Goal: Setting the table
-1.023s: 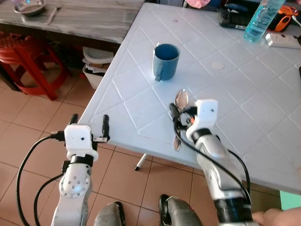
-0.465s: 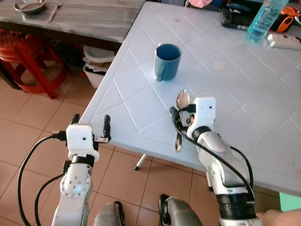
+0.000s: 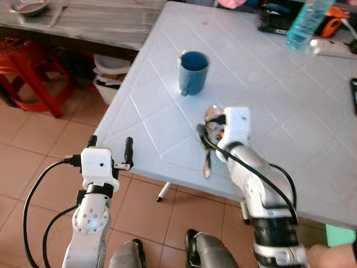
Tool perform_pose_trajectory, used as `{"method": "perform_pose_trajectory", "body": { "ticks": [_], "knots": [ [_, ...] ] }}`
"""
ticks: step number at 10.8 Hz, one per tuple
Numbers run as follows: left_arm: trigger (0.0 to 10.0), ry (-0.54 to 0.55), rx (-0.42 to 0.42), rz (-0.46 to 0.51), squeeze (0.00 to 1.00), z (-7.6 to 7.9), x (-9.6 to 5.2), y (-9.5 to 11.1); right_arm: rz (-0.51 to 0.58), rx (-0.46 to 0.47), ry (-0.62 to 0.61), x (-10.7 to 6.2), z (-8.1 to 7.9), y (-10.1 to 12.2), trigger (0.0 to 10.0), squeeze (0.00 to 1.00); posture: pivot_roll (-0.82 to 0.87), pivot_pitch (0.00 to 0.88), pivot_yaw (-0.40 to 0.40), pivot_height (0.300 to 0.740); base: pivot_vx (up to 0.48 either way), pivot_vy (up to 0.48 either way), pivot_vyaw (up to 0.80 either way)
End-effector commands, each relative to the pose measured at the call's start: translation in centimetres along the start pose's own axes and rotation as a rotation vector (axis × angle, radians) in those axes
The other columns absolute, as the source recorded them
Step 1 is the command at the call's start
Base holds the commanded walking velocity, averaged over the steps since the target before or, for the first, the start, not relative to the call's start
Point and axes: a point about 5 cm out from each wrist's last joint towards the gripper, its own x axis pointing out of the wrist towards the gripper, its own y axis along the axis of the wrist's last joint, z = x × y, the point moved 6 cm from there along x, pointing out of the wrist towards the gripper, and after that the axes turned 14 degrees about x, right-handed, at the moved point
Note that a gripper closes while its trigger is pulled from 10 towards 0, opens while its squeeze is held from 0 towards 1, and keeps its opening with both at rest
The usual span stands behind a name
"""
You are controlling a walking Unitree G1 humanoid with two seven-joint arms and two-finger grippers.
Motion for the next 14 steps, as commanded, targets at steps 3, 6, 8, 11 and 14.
{"method": "perform_pose_trajectory", "body": {
  "ticks": [3, 6, 8, 11, 14],
  "knots": [
    [10.0, -0.009, -0.003, -0.023, 0.00, 0.3, -0.3, -0.6, -0.235, -0.020, 0.107, -0.4, -1.8, -4.9, 2.1, 0.00, -0.03, 0.230, -0.039, 0.740, 0.000, 0.000, 0.00],
    [10.0, -0.023, -0.006, -0.019, 0.00, 0.6, -0.2, -0.5, -0.275, -0.007, 0.143, -1.0, -2.0, -5.1, 0.3, 0.00, -0.03, 0.230, -0.032, 0.740, 0.000, 0.000, 0.00],
    [10.0, -0.028, -0.006, -0.015, 0.00, 0.5, -0.1, -0.4, -0.292, 0.020, 0.142, -1.3, -1.8, -5.3, 0.0, 0.00, -0.03, 0.231, -0.028, 0.740, 0.000, 0.000, 0.00],
    [10.0, -0.036, -0.003, -0.015, 0.00, 0.6, -0.2, -0.4, -0.303, 0.077, 0.125, -1.5, -1.5, -5.3, 0.0, 0.00, -0.02, 0.232, -0.022, 0.740, 0.000, 0.000, 0.00],
    [10.0, -0.046, -0.001, -0.014, 0.00, 0.6, -0.2, -0.4, -0.362, 0.136, 0.046, -1.7, 1.0, -7.4, 0.0, 0.00, -0.02, 0.235, -0.016, 0.740, 0.000, 0.000, 0.00]
  ]
}}
